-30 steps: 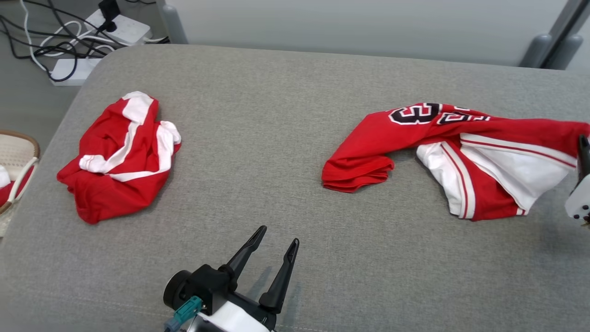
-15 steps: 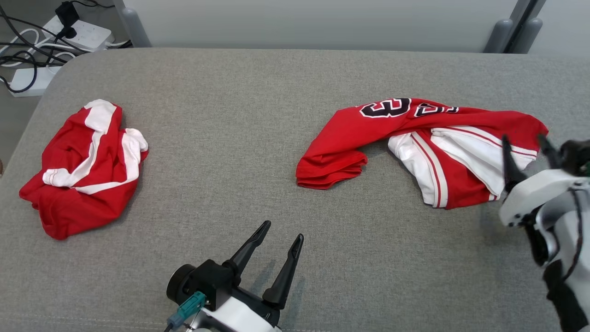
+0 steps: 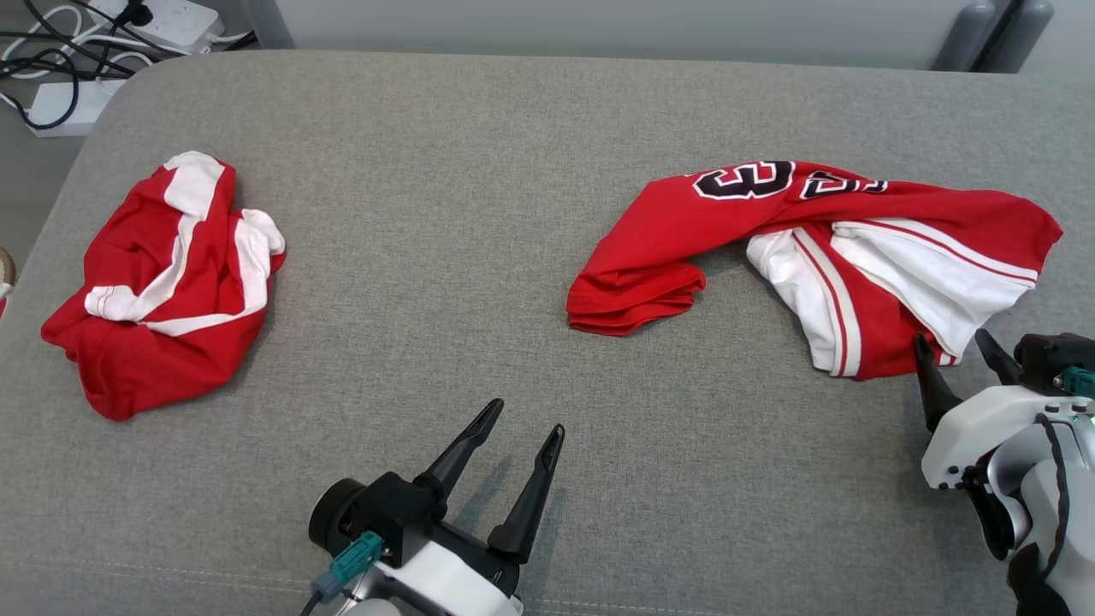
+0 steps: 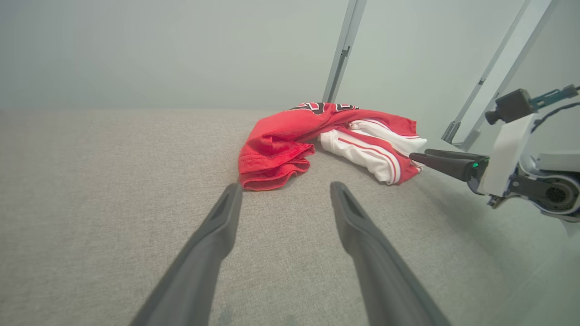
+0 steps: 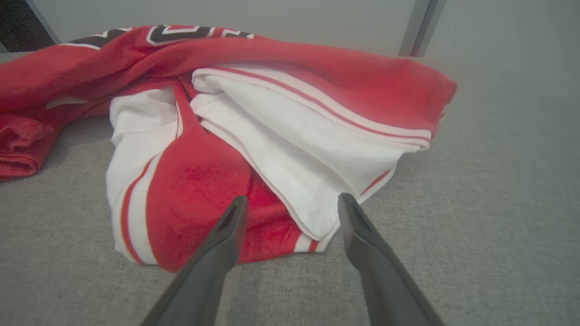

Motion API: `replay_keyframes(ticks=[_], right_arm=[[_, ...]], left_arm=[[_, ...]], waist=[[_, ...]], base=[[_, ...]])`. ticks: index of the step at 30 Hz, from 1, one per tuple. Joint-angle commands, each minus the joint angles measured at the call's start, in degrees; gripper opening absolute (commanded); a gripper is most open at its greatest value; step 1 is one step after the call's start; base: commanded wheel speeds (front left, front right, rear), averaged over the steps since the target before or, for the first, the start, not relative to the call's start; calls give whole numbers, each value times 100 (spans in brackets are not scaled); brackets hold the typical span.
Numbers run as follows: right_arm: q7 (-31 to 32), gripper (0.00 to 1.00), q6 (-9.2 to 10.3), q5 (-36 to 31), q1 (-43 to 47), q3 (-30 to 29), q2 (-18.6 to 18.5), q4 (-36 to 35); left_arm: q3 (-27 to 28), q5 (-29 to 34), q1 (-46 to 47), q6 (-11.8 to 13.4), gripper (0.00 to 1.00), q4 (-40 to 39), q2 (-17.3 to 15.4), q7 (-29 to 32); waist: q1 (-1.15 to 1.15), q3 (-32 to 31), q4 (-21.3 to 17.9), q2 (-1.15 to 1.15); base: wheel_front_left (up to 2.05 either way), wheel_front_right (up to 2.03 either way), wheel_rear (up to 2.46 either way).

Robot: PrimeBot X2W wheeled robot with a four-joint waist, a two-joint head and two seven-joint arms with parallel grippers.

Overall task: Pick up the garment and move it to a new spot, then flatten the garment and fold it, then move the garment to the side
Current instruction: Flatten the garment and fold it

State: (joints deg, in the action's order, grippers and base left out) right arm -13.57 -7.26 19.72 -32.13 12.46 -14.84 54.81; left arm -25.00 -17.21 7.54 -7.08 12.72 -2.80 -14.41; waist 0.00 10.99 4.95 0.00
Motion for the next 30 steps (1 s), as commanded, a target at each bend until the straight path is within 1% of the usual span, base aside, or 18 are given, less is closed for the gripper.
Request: replay_keyframes(ticks=[1, 8, 17, 26, 27, 28, 29, 30], right_arm=[[-82, 100, -23, 19, 112, 57, -61, -60], [-123, 100, -23, -152, 13, -216, -39, 240], [-139, 100, -23, -489, -220, -485, 44, 423], [-141, 100, -23, -987, -303, -712, 132, 343], [-141, 97, -23, -1031, -294, -738, 145, 335], [-141, 85, -23, -1072, -290, -763, 157, 323], [-142, 49, -23, -1110, -293, -784, 169, 304], [-142, 37, -23, -1151, -297, -804, 180, 277]], left_arm=[[182, 51, 205, -41, 100, -138, -8, -59], [171, 92, 263, -41, 100, -123, -8, -59], [180, 111, 305, -41, 100, -104, -8, -59], [205, 119, 343, -41, 100, -116, -8, -59], [207, 117, 345, -41, 100, -115, -8, -59], [209, 116, 347, -41, 100, -115, -8, -59], [216, 117, 348, -41, 100, -118, -8, -59], [225, 119, 348, -41, 100, -120, -8, -59]], waist=[[0, 26, 14, 0], [0, 119, 32, 0], [0, 225, 71, 0], [0, 314, 136, 0], [0, 311, 142, 0], [0, 309, 146, 0], [0, 311, 145, 0], [0, 309, 141, 0]], base=[[0, 0, 0], [0, 0, 0], [0, 0, 0], [0, 0, 0], [0, 0, 0], [0, 0, 0], [0, 0, 0], [0, 0, 0]])
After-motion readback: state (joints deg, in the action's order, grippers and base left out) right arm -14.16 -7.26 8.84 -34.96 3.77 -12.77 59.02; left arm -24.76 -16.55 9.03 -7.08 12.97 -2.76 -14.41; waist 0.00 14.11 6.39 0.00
